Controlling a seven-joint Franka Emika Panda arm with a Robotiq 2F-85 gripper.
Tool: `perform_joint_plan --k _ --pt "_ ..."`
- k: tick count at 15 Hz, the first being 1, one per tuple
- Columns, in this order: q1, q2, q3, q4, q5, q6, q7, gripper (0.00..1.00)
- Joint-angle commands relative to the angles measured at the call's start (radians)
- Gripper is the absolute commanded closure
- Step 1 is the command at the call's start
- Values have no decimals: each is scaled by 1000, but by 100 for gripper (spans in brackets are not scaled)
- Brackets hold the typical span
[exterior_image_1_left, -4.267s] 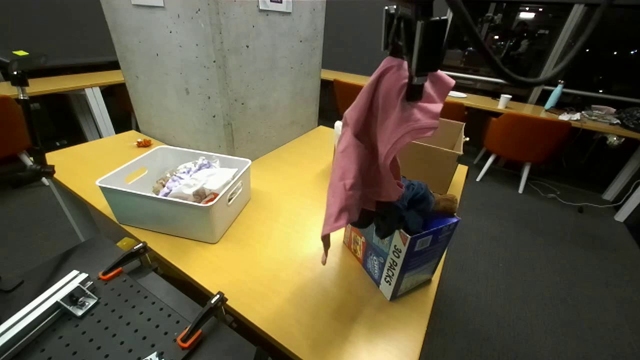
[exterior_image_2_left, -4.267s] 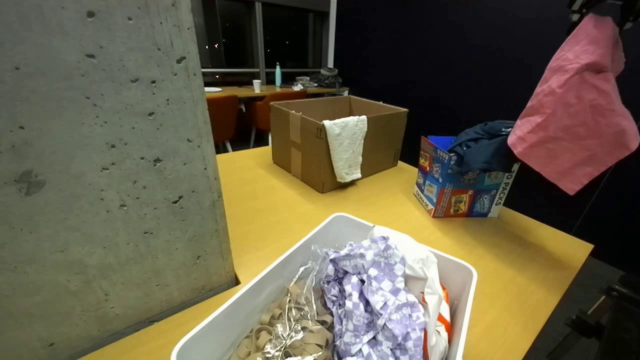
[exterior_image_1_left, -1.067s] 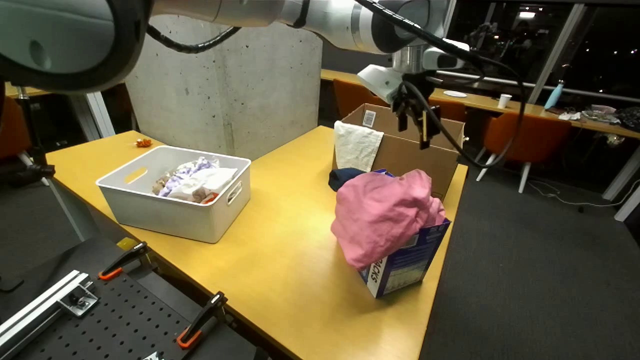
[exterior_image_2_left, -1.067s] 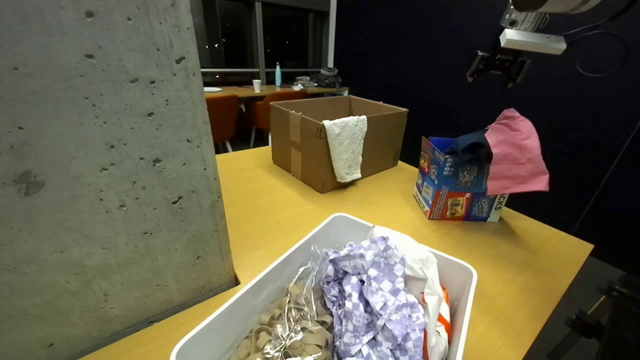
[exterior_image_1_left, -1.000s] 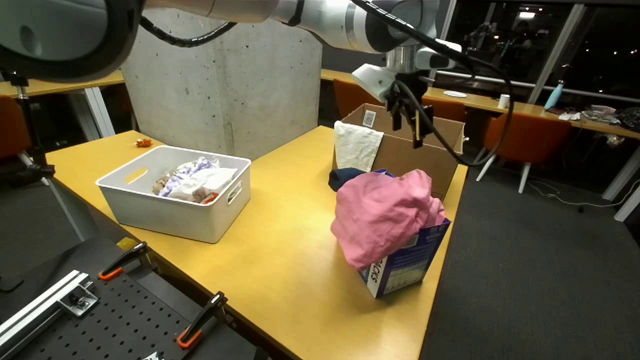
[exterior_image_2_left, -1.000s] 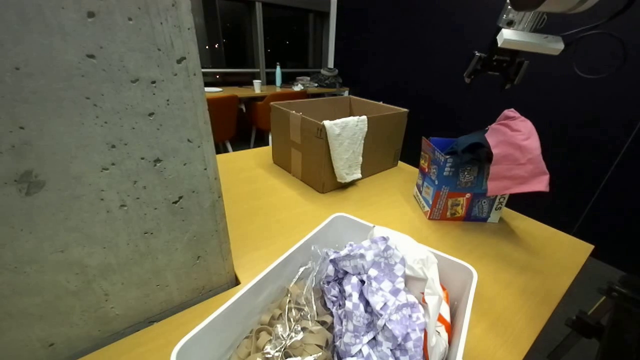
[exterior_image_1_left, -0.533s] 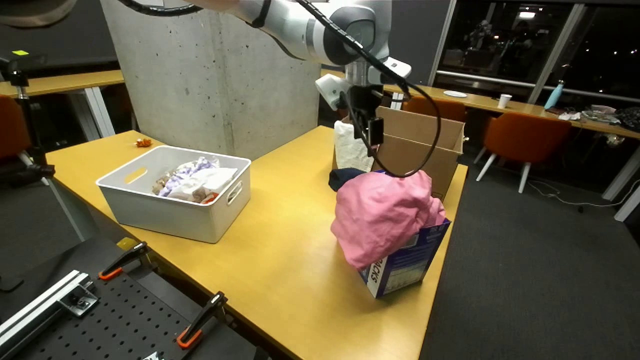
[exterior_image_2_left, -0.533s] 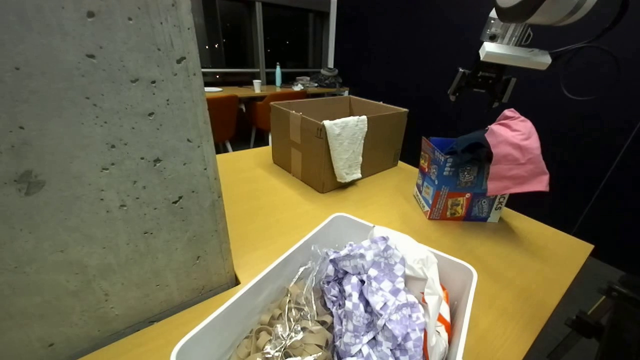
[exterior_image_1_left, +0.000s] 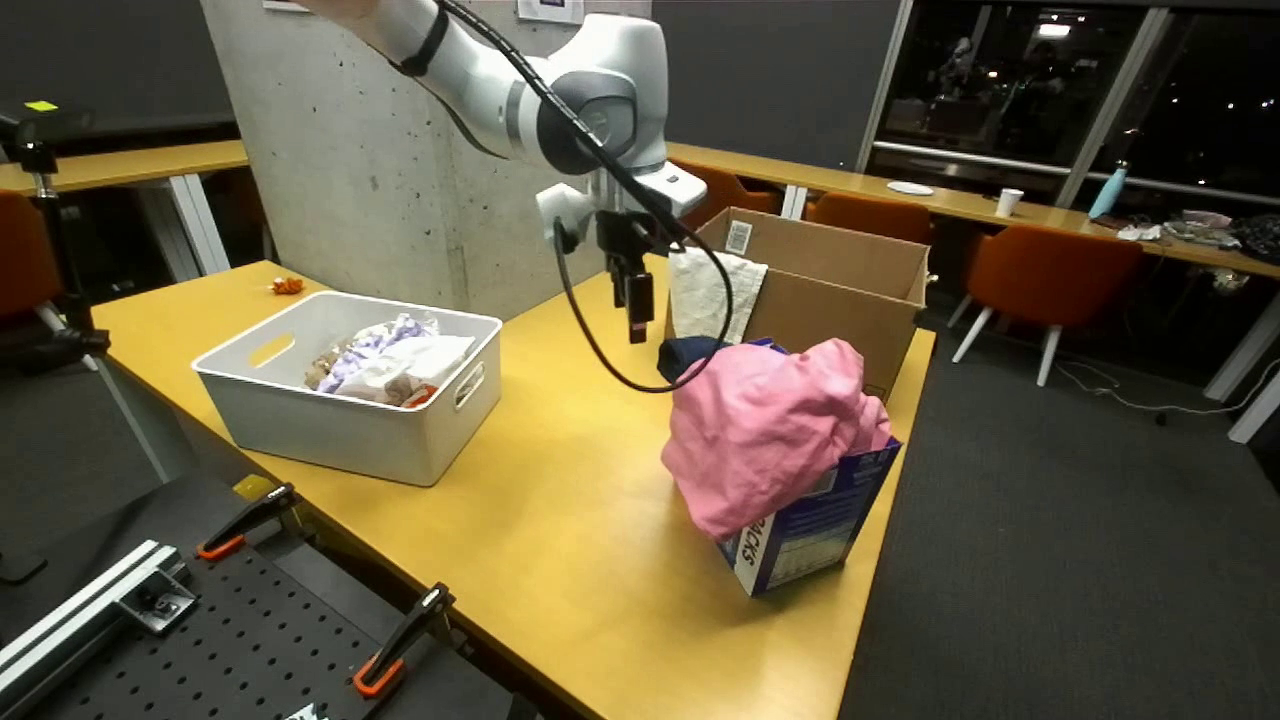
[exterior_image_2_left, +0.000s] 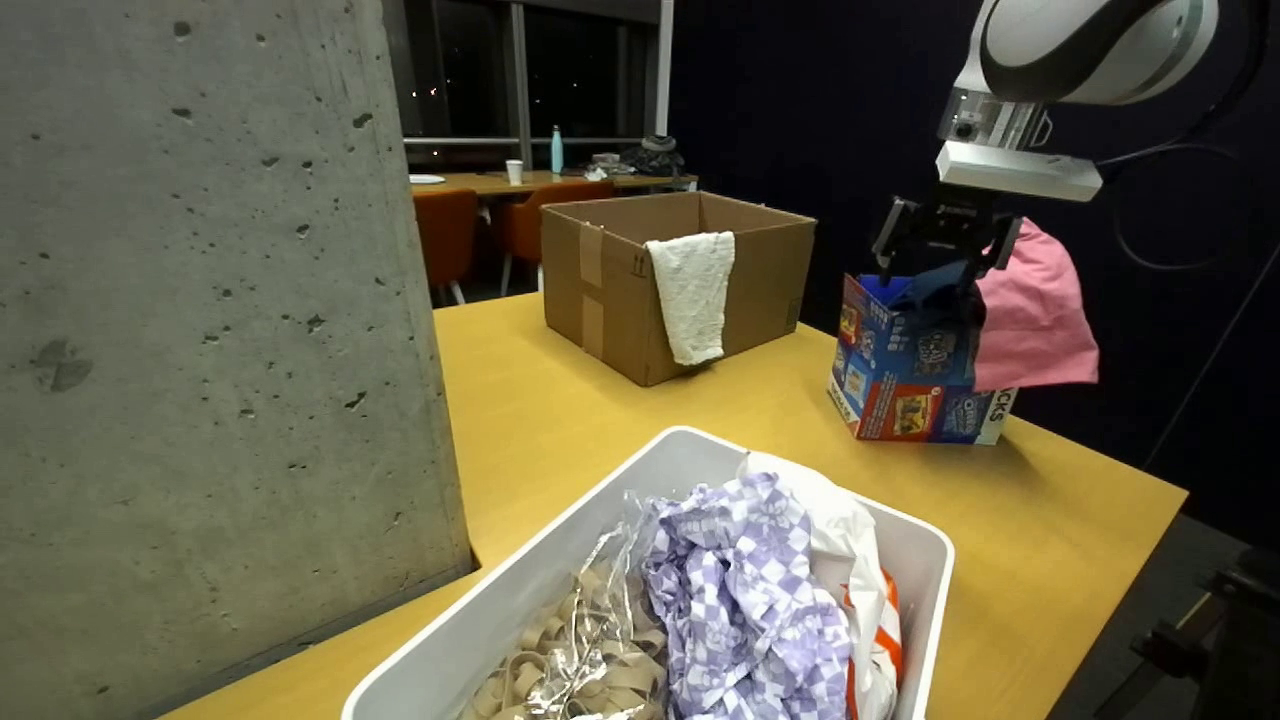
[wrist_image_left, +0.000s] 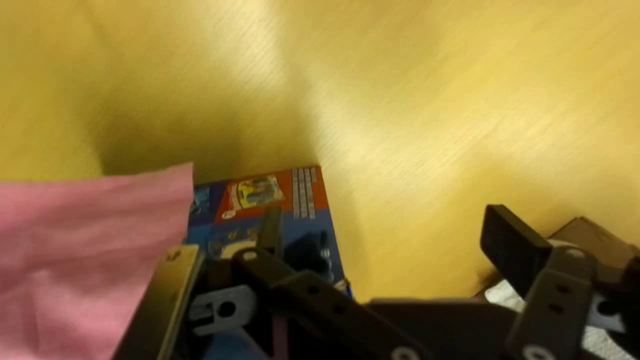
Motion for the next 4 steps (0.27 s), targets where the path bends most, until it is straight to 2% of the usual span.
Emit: perform_joint_plan --k 1,4 --pt "75 -148 1 -250 -50 92 98 0" --pt "129 -242 10 -416 -87 142 189 0"
